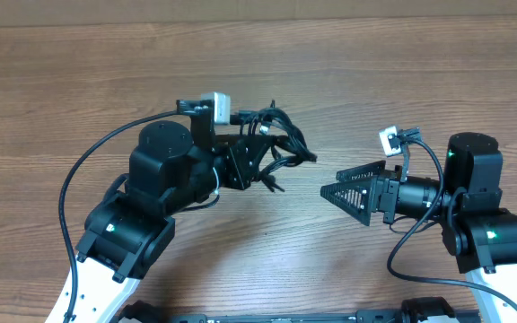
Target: Untangle cables
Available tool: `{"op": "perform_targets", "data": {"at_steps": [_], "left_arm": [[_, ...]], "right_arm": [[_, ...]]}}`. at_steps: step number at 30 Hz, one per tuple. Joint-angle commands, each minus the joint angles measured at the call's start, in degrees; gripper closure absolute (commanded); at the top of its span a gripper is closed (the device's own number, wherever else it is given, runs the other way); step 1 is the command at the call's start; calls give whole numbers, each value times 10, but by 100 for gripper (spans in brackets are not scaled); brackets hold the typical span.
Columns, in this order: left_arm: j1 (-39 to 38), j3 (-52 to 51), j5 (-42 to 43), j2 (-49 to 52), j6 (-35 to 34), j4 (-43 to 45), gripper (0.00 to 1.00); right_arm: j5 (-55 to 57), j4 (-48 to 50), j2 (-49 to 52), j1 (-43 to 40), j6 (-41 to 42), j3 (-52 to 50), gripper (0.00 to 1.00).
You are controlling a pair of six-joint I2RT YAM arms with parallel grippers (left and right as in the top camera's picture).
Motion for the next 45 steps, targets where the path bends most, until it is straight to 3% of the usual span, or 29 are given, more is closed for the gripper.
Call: {"op": "perform_targets", "data": {"at_steps": [1, 9, 12, 26, 33, 45], "left_arm": [[5, 12, -10, -14, -70, 29, 96], [9, 12, 1, -14, -156, 47, 96], [9, 12, 22, -14, -186, 51, 96], [-70, 12, 36, 17, -192, 123, 96], [-99, 12, 37, 39, -191, 174, 96], [-99, 12, 49, 40, -177, 177, 96]], "right_arm": [[-19, 0, -1, 3, 10, 4, 0], [-26, 80, -1, 3, 126, 4, 0], [-42, 106, -1, 3, 126, 4, 0], [-41, 131, -1, 3, 127, 4, 0], [-38, 132, -1, 3, 125, 4, 11], [-38, 131, 0, 3, 123, 4, 57]]}}
